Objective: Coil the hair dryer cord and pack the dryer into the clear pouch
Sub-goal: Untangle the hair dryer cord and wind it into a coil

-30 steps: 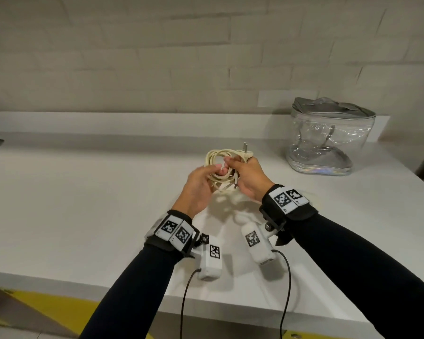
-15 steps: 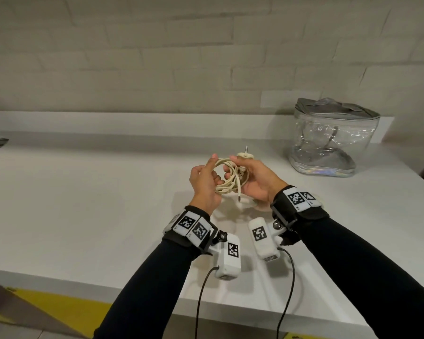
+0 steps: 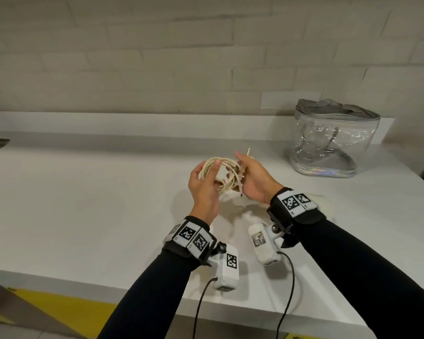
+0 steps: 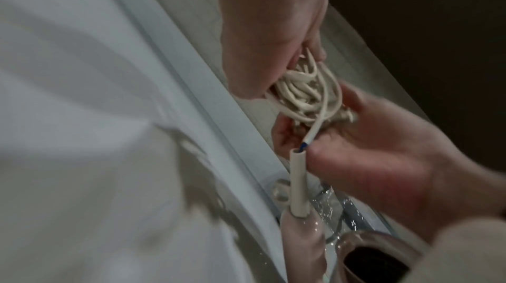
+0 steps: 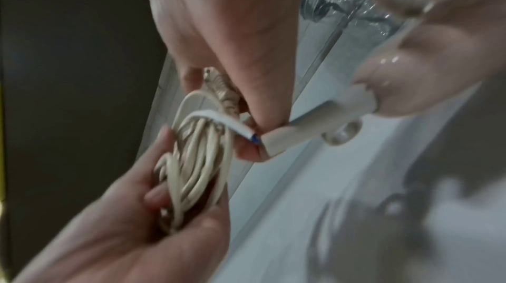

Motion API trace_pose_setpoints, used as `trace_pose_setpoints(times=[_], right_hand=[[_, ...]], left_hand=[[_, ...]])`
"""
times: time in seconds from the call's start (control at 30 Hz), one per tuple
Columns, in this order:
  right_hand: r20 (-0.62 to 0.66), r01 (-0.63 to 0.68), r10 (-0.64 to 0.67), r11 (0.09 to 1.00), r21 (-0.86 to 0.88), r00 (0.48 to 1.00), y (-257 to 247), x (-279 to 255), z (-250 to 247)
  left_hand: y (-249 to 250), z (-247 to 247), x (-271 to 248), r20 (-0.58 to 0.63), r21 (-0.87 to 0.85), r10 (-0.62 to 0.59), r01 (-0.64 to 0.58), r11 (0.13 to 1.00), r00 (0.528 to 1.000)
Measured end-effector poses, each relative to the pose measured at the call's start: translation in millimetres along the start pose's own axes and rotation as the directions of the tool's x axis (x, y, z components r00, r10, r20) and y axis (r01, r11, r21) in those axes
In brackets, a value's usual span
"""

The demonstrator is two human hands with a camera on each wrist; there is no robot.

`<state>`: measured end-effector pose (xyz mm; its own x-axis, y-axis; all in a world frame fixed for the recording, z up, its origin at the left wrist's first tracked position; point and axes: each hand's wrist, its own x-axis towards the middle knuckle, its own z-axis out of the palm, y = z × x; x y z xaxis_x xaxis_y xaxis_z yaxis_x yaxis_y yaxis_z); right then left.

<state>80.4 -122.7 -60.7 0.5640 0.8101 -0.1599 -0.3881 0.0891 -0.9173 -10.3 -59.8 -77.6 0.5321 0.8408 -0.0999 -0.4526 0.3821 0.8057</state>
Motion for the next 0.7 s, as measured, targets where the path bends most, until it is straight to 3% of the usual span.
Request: trace_pose_setpoints(times=[0.07, 0.17, 0.33, 0.43, 0.53, 0.6, 0.7], right_hand=[[-0.079, -0.013, 0.015, 1.0, 0.021, 0.997, -4.1, -1.2, -6.0], [-0.193, 0.074, -0.045, 0.987, 0.142, 0.98, -10.0, -6.1, -10.7], [-0.26, 0.178, -0.112, 0.953, 0.246, 0.959, -12.2, -9.9, -14.4], [-0.216, 0.17, -0.12, 0.959, 0.227, 0.969, -22.7, -13.3, -13.1], [-0.144, 0.181, -0.163, 0.976, 0.12, 0.976, -35.2, -13.8, -14.3], [-0.125, 0.208, -0.2, 0.976, 0.058, 0.972, -37.6, -13.4, -15.0], [-0.086, 0.261, -0.263, 0.965, -0.027, 0.961, -34.4, -12.8, -15.8]], left_hand=[[1.0, -0.9, 2.7, -0.014, -0.026, -0.038, 0.037, 0.999, 0.999], [2.6, -0.9, 5.2, -0.004, -0.05, -0.09, 0.089, 0.995, 0.996], [1.3, -2.5, 9.6, 0.013, -0.053, -0.149, 0.15, 0.987, 0.989], [-0.7, -2.1, 10.9, 0.051, -0.095, -0.152, 0.156, 0.983, 0.987], [3.8, -8.0, 11.7, 0.194, -0.112, -0.181, 0.205, 0.972, 0.964], [8.3, -12.0, 11.9, 0.282, -0.043, -0.216, 0.238, 0.97, 0.935], [14.8, -15.3, 13.0, 0.307, 0.142, -0.257, 0.223, 0.965, 0.917]])
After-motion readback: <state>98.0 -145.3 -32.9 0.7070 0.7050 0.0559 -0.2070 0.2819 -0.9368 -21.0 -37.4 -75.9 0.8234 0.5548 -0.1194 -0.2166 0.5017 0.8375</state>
